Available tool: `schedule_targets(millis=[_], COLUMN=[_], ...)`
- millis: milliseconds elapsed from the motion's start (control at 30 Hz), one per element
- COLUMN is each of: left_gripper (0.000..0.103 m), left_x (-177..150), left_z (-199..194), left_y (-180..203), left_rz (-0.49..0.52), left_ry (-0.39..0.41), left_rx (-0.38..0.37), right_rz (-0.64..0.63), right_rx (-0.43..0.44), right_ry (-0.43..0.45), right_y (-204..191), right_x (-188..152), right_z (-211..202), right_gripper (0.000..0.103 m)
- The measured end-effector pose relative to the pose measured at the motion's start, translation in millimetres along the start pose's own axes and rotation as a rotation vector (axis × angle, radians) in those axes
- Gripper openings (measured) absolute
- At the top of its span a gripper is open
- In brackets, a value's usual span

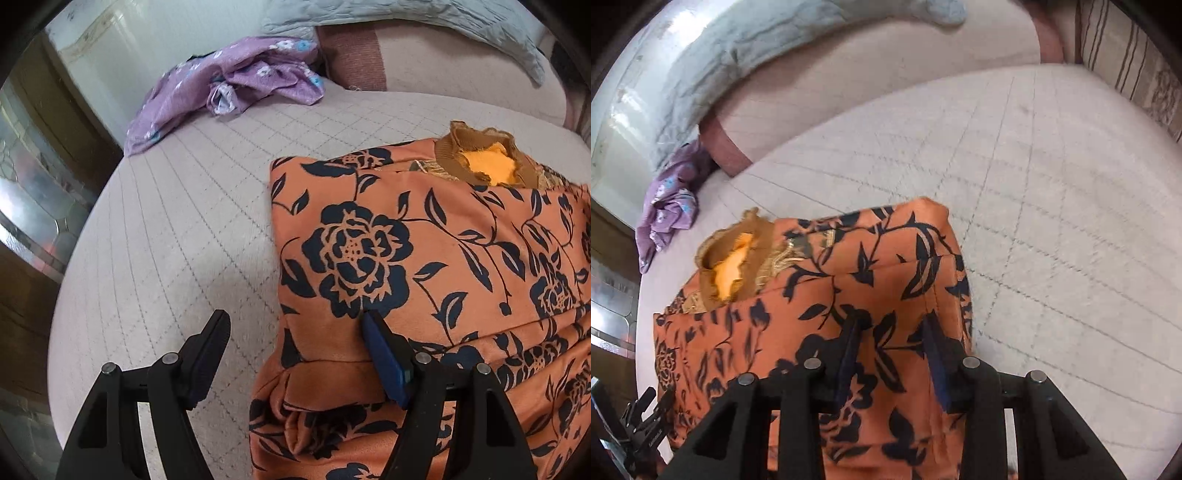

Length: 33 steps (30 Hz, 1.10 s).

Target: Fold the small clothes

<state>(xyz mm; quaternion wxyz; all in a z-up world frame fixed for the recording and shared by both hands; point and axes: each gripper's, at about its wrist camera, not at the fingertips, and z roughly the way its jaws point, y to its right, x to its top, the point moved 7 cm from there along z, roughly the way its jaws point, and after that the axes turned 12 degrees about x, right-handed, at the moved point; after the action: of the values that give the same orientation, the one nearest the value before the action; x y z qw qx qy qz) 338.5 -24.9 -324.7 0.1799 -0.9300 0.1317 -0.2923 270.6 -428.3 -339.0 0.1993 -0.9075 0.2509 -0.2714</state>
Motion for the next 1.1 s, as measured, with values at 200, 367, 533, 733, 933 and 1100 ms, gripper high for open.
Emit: schedule_targets(millis=[200, 367, 533, 733, 933, 1100], left_gripper=[0.074, 0.074, 0.075, 0.075, 0.075, 0.075], left_x=[3, -4, -24, -74, -127, -170], left_z=[-14, -27, -44, -66, -94, -103], left_y=[-4, -15, -18, -19, -23, -17], left_rz=[-0.019, -0.051, -0.046, -0.072, -0.113, -0.14], left_ry=[0.054, 0.091, 0.12, 0.11, 0.135, 0.074], left_rx=[-0.006, -0.01, -0.032, -0.091, -0.096, -0.127], right_rz=[-0.061, -0.086, -0.043, -0.03, 0.017, 0.037], right_rx=[0.047, 0.096, 0.154, 0.193, 0.24, 0.263], right_ry=[0.046, 0.079, 0.079, 0.057, 0.056, 0.01], right_y=[-14, -7, 12, 24, 37, 37], right_x=[-9, -35, -79, -132, -164, -187], right_z=[-44, -99, -144, -163, -168, -155], right_gripper=[0.038, 0.041, 0.041, 0.041, 0.041, 0.043])
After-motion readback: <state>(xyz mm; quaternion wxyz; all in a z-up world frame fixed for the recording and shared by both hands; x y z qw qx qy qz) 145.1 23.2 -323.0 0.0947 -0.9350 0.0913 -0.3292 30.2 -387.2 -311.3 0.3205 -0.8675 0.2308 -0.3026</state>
